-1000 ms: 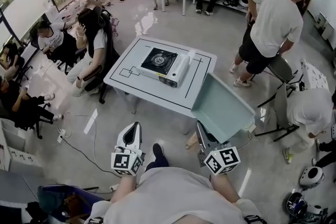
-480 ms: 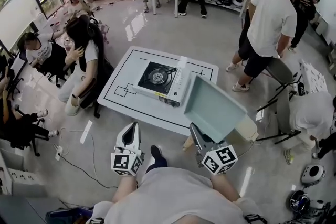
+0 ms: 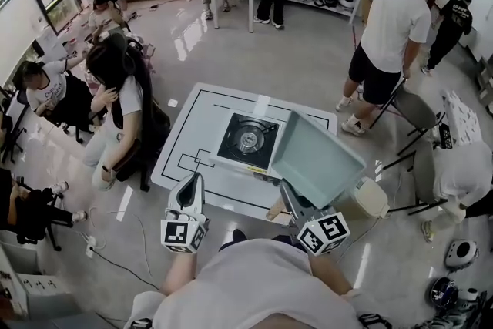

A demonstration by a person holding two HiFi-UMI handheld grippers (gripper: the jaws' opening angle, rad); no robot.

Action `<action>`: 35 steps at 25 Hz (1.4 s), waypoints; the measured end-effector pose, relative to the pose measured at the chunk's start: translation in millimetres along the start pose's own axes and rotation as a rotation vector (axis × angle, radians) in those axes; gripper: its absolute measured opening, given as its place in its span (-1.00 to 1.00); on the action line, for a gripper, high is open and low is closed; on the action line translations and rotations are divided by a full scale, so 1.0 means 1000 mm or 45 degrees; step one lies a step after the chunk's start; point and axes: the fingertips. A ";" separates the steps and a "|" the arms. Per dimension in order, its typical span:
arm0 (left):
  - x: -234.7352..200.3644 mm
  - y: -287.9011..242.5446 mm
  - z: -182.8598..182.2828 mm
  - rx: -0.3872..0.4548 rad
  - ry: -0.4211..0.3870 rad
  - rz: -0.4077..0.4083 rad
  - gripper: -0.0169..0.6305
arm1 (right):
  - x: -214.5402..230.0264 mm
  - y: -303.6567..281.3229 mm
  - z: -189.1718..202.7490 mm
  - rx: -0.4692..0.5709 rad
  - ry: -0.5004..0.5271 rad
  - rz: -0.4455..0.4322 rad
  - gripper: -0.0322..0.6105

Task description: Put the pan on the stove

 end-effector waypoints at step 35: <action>-0.036 -0.064 0.048 -0.171 0.192 -0.109 -0.91 | 0.080 -0.174 0.132 -0.589 -0.813 -0.239 -0.52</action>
Point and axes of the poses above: the fingertips, and each gripper's own axes: y backward along the fingers, x to its right, z out of its underside, and after that the axes turned 10 degrees about -y, right-handed
